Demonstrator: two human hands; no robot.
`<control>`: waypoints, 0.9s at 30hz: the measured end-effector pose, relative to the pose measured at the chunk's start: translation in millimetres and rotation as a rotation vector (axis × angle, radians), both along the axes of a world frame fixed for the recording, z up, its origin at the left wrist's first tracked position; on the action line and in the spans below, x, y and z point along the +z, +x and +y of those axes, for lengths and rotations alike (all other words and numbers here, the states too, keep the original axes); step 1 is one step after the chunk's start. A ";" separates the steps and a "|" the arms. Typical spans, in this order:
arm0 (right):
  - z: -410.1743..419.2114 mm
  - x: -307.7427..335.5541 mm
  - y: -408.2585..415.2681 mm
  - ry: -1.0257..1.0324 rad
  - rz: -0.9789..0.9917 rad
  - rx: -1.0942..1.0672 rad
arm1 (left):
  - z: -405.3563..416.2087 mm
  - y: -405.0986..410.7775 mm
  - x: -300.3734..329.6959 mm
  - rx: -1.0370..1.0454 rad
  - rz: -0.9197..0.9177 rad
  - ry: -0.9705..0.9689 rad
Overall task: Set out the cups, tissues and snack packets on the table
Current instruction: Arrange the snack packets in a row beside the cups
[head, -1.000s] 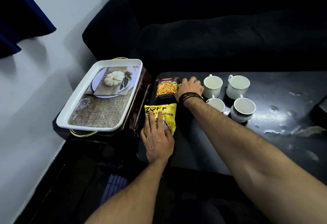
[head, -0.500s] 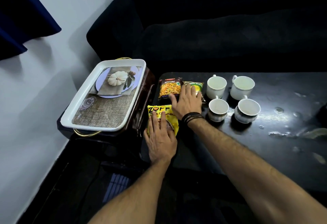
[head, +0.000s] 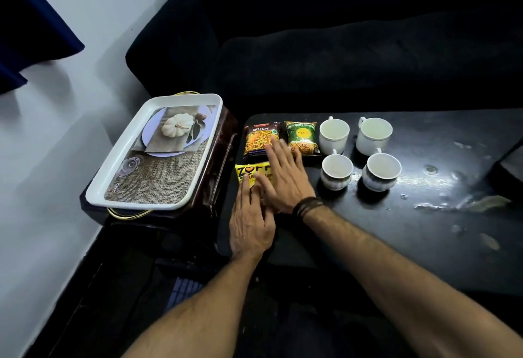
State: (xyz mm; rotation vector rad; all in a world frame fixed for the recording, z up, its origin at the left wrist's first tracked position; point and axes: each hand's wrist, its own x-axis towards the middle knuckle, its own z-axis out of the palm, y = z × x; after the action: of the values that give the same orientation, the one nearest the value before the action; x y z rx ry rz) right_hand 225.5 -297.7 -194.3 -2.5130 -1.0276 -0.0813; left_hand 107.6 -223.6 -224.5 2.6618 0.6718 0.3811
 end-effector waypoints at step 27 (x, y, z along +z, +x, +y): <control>-54.9 -41.0 -49.8 -0.085 0.139 -0.096 | 5.7 1.3 -6.5 -0.080 0.009 -0.016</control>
State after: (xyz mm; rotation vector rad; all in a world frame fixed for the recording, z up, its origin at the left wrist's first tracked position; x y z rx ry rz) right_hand 175.7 -352.6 -235.3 -2.6025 -0.8731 0.1095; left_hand 108.9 -217.9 -231.0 2.6668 0.5669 0.3406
